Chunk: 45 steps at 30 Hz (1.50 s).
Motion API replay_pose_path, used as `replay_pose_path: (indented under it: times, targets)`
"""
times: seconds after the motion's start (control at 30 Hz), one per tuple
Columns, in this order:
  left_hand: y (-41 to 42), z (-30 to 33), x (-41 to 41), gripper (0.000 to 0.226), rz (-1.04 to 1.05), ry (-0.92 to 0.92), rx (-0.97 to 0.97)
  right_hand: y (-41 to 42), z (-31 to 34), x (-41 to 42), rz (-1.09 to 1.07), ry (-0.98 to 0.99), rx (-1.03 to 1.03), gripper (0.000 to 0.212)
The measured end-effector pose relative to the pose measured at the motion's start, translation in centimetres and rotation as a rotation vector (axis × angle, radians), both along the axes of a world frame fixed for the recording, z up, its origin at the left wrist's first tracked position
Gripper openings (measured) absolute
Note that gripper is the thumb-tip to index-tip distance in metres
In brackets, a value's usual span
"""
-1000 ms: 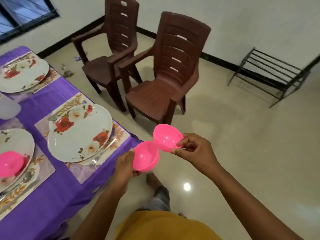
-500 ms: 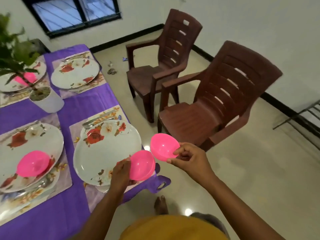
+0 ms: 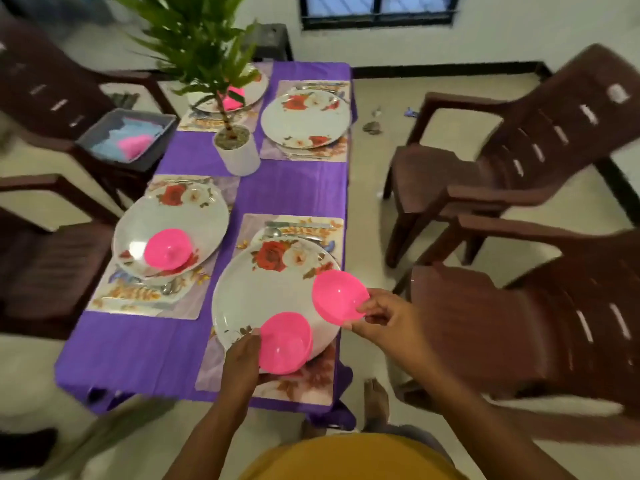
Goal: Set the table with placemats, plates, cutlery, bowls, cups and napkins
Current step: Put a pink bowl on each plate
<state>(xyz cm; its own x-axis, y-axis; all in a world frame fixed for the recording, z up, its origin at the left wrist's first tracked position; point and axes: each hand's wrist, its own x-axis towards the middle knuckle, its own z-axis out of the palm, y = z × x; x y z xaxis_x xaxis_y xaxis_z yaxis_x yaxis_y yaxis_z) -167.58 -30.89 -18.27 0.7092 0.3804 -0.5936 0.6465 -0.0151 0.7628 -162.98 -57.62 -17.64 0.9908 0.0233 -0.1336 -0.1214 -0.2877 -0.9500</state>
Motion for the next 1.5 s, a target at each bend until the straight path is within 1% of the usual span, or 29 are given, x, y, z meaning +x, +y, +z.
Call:
replay_pose_path:
  times: [0.17, 0.27, 0.4, 0.5, 0.77, 0.9, 1.1, 1.2, 1.3, 1.37, 1.43, 1.5]
  targets:
    - [-0.8, -0.5, -1.7, 0.022, 0.285, 0.021, 0.022, -0.1, -0.2, 5.0, 0.217, 0.01, -0.096, 0.034]
    - [-1.3, -0.6, -2.6, 0.028, 0.41, -0.009, -0.005, 0.4, -0.2, 7.8, 0.329, -0.013, -0.158, 0.034]
    - [-1.3, -0.4, -3.3, 0.026, 0.55, -0.027, -0.044, 2.3, -0.5, 10.9, 0.47, -0.059, -0.247, 0.035]
    - [-0.5, -0.9, -3.4, 0.024, 0.642, -0.048, -0.068, 4.3, -0.5, 12.5, 0.522, -0.068, -0.3, 0.036]
    - [1.7, -1.9, -2.3, 0.025, 0.733, -0.086, -0.117, 8.4, -1.2, 14.9, 0.611, -0.085, -0.406, 0.041]
    - [2.0, -2.3, -1.7, 0.019, 0.717, -0.097, -0.113, 9.5, -2.1, 15.8, 0.61, -0.05, -0.432, 0.04]
    - [1.5, -1.9, -0.6, 0.025, 0.707, -0.062, -0.082, 10.7, -2.2, 17.4, 0.66, -0.08, -0.475, 0.037]
    - [0.6, -1.1, 0.3, 0.022, 0.75, -0.074, -0.096, 11.6, -2.1, 19.0, 0.7, -0.102, -0.498, 0.038]
    - [-0.6, -0.7, 1.4, 0.018, 0.813, -0.067, -0.128, 12.1, -2.2, 20.7, 0.742, -0.069, -0.521, 0.037]
    - [-1.5, -0.7, 2.5, 0.018, 0.852, -0.049, -0.109, 12.2, -2.4, 21.8, 0.801, -0.098, -0.563, 0.037]
    - [-2.5, -0.8, 3.6, 0.02, 0.924, -0.03, -0.072, 12.1, -3.1, 23.2, 0.878, -0.151, -0.603, 0.037]
    - [-3.5, -1.0, 4.5, 0.027, 1.008, -0.033, -0.059, 11.7, -3.8, 24.3, 0.959, -0.168, -0.593, 0.034]
